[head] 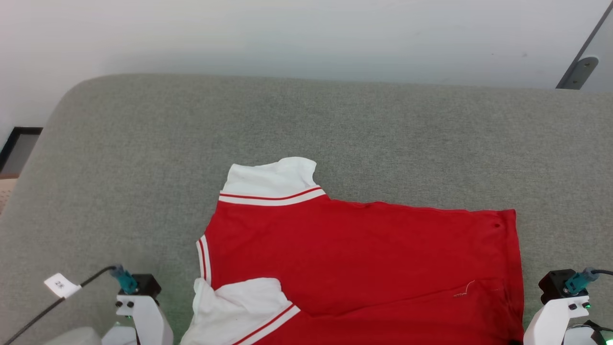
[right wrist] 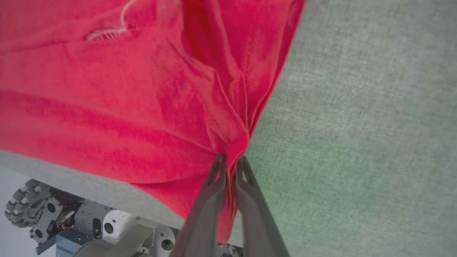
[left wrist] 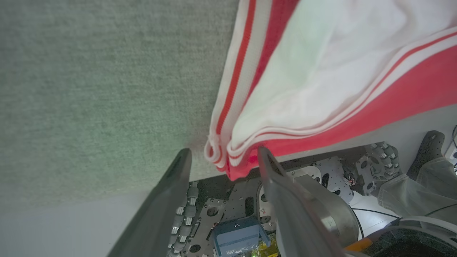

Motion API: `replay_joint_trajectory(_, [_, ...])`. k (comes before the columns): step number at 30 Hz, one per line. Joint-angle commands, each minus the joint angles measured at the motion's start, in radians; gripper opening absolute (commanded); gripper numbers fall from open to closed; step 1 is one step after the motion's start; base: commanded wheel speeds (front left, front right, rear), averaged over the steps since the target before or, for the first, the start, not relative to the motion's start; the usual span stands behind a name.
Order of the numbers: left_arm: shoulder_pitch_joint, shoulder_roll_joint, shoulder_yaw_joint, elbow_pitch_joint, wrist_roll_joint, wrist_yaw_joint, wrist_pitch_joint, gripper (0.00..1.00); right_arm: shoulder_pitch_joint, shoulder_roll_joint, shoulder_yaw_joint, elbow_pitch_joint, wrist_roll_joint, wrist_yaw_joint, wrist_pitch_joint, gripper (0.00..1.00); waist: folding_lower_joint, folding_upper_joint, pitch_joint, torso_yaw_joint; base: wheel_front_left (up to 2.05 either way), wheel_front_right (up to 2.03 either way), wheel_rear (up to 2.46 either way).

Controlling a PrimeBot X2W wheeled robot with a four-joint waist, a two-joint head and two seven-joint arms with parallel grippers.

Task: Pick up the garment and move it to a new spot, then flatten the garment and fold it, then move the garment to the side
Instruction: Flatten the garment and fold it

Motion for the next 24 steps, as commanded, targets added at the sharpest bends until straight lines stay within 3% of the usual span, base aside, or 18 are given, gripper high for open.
replay_joint_trajectory(1, [-0.010,0.003,0.006,-0.003,0.004,0.003,-0.002,1.00,-0.006,-0.004,0.004,0.003,-0.003,-0.002,-0.006,0.82,0.0000,-0.0001,-0.004,-0.002,0.00,0.00,0.00])
replay_joint_trajectory(2, [-0.014,0.011,0.009,-0.004,0.005,0.007,0.000,1.00,-0.009,-0.006,0.007,0.003,-0.002,-0.002,-0.007,1.00,0.0000,-0.0001,-0.006,-0.005,0.00,0.00,0.00])
replay_joint_trajectory(10, [-0.102,0.078,0.039,-0.072,0.038,0.037,0.041,1.00,-0.023,-0.001,-0.003,-0.036,0.009,-0.002,-0.028,1.00,0.0000,-0.0001,-0.012,-0.026,0.00,0.00,0.00])
replay_joint_trajectory(15, [-0.192,0.097,0.076,-0.088,0.069,0.045,0.052,1.00,-0.057,0.012,-0.008,-0.081,-0.003,-0.002,-0.113,1.00,0.0000,-0.0001,0.003,-0.055,0.00,0.00,0.00])
replay_joint_trajectory(24, [-0.337,0.082,0.127,-0.008,0.150,-0.037,0.018,1.00,-0.153,0.047,0.048,-0.119,-0.059,-0.002,-0.441,1.00,0.0000,-0.0001,0.062,-0.138,0.00,0.00,0.00])
